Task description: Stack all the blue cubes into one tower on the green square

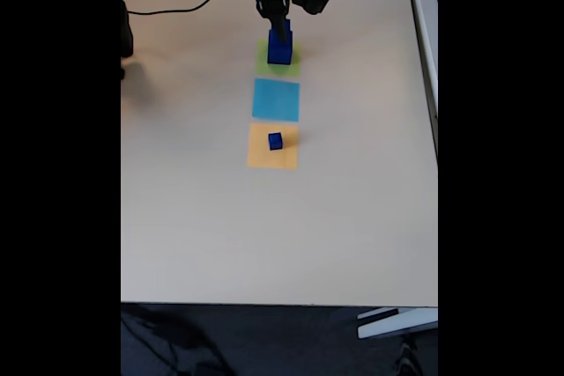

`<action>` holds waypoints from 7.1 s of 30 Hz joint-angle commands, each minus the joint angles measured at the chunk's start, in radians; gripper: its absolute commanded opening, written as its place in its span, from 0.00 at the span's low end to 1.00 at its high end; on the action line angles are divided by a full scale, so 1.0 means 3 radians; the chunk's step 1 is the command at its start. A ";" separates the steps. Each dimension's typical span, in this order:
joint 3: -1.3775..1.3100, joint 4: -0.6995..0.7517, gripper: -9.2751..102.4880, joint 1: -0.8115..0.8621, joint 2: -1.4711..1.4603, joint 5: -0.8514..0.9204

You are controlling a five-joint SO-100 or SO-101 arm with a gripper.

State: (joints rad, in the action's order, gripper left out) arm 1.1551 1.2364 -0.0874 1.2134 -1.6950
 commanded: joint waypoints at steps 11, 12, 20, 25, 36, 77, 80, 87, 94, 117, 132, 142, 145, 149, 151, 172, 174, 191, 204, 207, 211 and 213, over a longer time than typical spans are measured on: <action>-0.0210 -0.0061 0.24 0.0061 0.0164 0.0082; -0.0210 -0.0061 0.24 0.0061 0.0164 0.0082; -0.0210 -0.0061 0.23 0.0072 0.0169 0.0066; -0.0210 -0.0061 0.23 0.0087 0.0169 0.0072; -0.0215 -0.0066 0.21 0.0051 0.0159 0.0031; -0.0256 -0.0118 0.21 -0.0020 0.0072 -0.0010; -0.0256 -0.0123 0.21 -0.0026 0.0066 -0.0020; -0.0251 -0.0123 0.21 -0.0015 0.0072 0.0005; -0.0251 -0.0118 0.21 -0.0026 0.0072 -0.0015; -0.0271 -0.0194 0.30 -0.0026 0.0092 -0.0005; -0.0501 -0.0828 0.40 0.0061 0.0143 0.0225; -0.0614 -0.1104 0.41 0.0414 0.0240 0.0803; -0.0608 -0.1099 0.41 0.0583 0.0276 0.0972; -0.0568 -0.1064 0.42 0.0808 0.0312 0.1161; -0.0491 -0.1058 0.42 0.0910 0.0348 0.1227; -0.0082 -0.0869 0.37 0.1616 -0.0087 0.2086; -0.0082 -0.0854 0.37 0.1621 -0.0138 0.2158; 0.0220 -0.0736 0.35 0.1887 -0.0051 0.2531; 0.0051 -0.0721 0.30 0.1953 -0.0128 0.2511; -0.0061 -0.0726 0.30 0.1979 -0.0205 0.2516; -0.0159 -0.0726 0.29 0.1989 -0.0266 0.2500; -0.0174 -0.0731 0.29 0.1984 -0.0286 0.2485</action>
State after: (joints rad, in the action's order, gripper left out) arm 1.1720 1.0155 0.5047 1.0983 -0.9403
